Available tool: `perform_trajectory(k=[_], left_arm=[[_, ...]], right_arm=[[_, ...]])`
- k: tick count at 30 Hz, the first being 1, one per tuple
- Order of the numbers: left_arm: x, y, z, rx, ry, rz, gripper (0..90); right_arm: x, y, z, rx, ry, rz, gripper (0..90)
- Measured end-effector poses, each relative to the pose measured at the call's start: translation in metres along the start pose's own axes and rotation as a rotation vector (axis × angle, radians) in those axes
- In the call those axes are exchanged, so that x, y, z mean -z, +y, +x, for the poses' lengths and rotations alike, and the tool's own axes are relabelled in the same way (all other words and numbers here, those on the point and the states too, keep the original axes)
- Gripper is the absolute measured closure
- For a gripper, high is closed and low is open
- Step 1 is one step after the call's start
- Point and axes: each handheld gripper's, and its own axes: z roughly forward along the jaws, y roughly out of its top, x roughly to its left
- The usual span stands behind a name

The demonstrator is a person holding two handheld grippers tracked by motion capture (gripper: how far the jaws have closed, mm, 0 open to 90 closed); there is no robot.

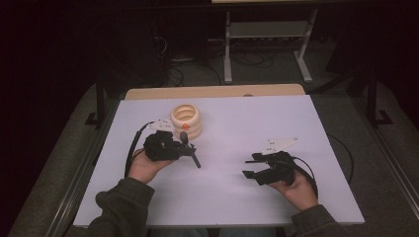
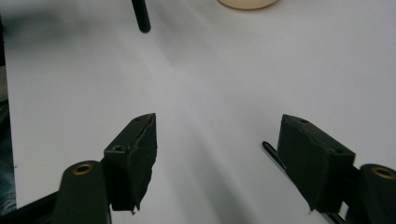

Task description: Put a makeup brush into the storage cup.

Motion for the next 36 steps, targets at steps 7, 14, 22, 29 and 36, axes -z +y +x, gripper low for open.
perform_trajectory(k=[7,14,22,29,36], left_arm=[[0.012,0.021,0.015,0.042,-0.021,-0.024,77.0],[0.025,0.045,0.031,0.058,0.005,-0.031,76.9],[0.034,0.073,0.048,0.069,0.054,-0.021,76.9],[0.039,0.088,0.062,0.093,0.109,-0.015,76.9],[0.040,0.098,0.073,0.108,0.153,-0.012,76.8]], right_arm=[[0.008,-0.008,-0.007,-0.016,-0.013,0.001,27.4],[0.011,-0.010,-0.010,-0.021,-0.025,-0.012,27.4],[0.011,-0.009,-0.009,-0.022,-0.022,-0.008,27.4],[0.011,-0.009,-0.010,-0.023,-0.024,-0.012,26.9],[0.015,-0.007,-0.009,-0.024,-0.025,-0.028,26.9]])
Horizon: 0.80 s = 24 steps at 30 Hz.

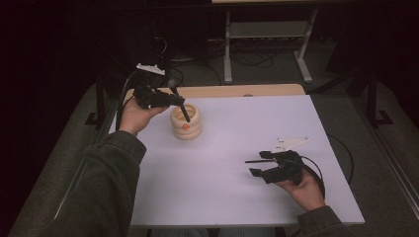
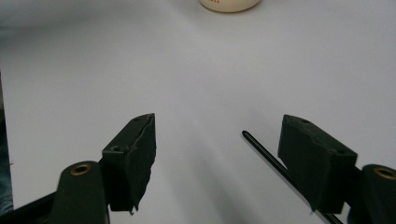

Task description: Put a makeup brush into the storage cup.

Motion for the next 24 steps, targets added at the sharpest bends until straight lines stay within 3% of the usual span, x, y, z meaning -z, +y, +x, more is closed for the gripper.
perform_trajectory(k=[8,24], left_arm=[[-0.003,0.006,0.011,0.030,0.040,0.007,76.8],[-0.015,0.011,0.021,0.048,0.086,0.022,76.8]], right_arm=[[0.000,0.001,0.000,-0.006,0.008,0.003,26.8],[0.006,0.006,0.001,0.010,0.005,-0.021,26.5]])
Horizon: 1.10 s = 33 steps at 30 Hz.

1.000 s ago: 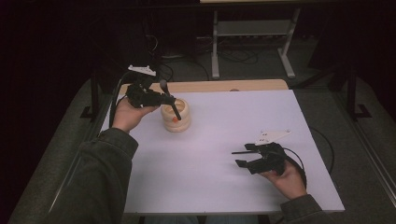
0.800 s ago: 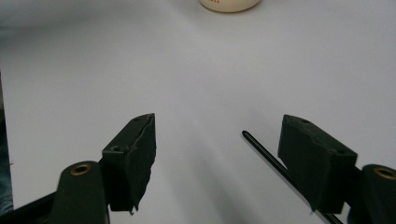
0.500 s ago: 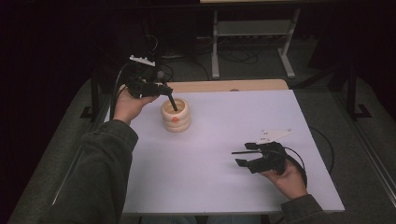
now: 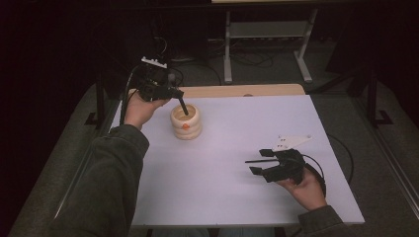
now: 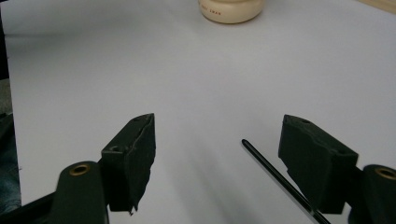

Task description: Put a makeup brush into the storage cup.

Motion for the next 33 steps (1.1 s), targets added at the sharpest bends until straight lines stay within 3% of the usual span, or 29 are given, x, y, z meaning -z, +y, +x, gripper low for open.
perform_trajectory(k=[12,19,33], left_arm=[[-0.006,-0.001,0.005,0.007,0.046,-0.001,76.8],[-0.011,-0.004,0.005,0.012,0.053,0.005,76.7],[-0.023,-0.026,0.013,0.046,0.060,0.006,76.6]], right_arm=[[-0.003,-0.001,0.000,-0.004,0.006,0.014,26.5],[-0.001,-0.001,-0.001,-0.009,0.003,0.008,26.5],[-0.005,-0.001,0.000,-0.008,0.005,0.021,26.6]])
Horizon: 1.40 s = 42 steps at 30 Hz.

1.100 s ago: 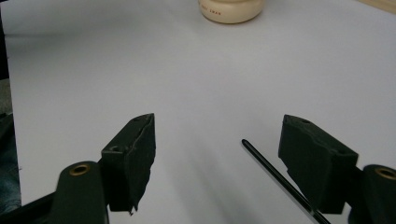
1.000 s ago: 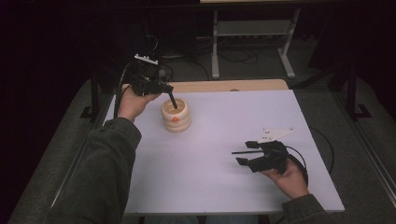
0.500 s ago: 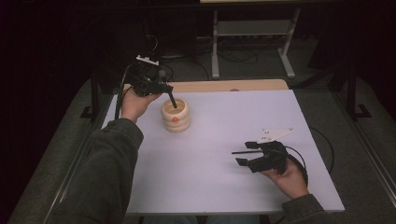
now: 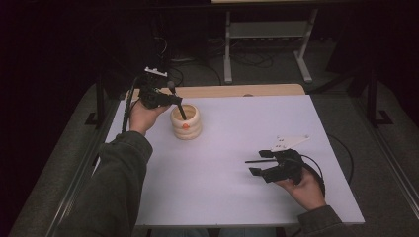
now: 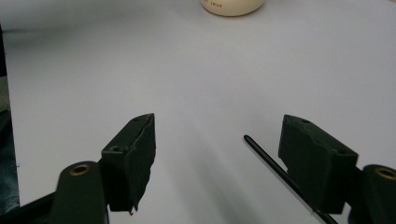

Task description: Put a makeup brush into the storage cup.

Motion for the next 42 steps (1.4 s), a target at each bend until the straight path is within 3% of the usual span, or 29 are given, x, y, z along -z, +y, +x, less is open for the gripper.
perform_trajectory(k=[27,32,35,42], left_arm=[[-0.010,-0.031,0.003,0.021,0.016,-0.005,76.3],[-0.011,-0.034,0.004,0.020,0.006,0.016,76.0],[-0.010,-0.035,0.004,0.018,0.018,0.017,68.9],[-0.003,-0.038,0.006,0.024,0.027,-0.001,61.9]], right_arm=[[-0.003,-0.001,0.000,-0.002,0.005,0.011,26.5],[-0.003,0.000,0.001,-0.010,0.005,0.016,26.5],[-0.005,0.000,0.002,-0.006,0.005,0.016,26.6],[-0.004,0.000,0.001,-0.005,0.003,0.018,26.5]])
